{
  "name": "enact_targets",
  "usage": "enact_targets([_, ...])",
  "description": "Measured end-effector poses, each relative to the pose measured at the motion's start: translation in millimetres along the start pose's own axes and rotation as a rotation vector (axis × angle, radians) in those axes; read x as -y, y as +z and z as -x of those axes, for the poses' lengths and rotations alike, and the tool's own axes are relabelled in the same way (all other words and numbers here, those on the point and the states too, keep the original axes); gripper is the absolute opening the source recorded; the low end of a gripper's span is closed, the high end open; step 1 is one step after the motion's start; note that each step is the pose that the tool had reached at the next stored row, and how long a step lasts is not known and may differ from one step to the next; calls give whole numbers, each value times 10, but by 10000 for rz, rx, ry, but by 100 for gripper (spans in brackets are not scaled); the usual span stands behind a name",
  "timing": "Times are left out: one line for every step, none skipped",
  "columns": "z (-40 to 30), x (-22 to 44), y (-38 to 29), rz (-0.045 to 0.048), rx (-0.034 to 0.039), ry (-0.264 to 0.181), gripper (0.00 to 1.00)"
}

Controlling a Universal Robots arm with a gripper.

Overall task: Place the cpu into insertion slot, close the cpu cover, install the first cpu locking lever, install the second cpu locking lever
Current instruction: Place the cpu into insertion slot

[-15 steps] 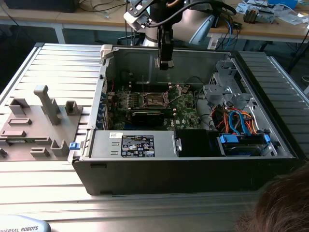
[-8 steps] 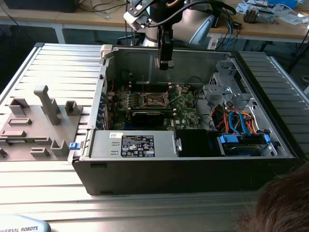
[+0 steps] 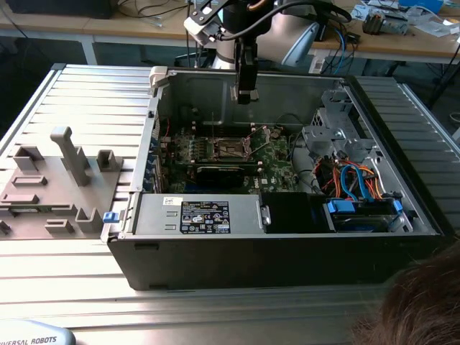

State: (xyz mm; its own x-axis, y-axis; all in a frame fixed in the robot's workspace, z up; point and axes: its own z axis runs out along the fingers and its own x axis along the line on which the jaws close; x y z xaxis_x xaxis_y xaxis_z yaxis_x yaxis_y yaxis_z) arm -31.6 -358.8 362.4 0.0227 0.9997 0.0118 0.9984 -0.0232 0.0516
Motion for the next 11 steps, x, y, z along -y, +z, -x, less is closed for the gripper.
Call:
enact_targets([0,0,0,0,0,8,54])
enact_targets([0,0,0,0,1,15,54])
enact_targets([0,0,0,0,1,23,54])
enact_targets([0,0,0,0,2,34,54])
enact_targets([0,0,0,0,2,46,54])
enact_targets([0,0,0,0,3,53,54])
enact_targets([0,0,0,1,4,61,54])
enact_targets([0,0,0,0,4,72,54])
enact_targets([0,0,0,1,5,85,54])
enact_targets([0,0,0,1,5,93,54])
enact_targets([0,0,0,1,5,99,54])
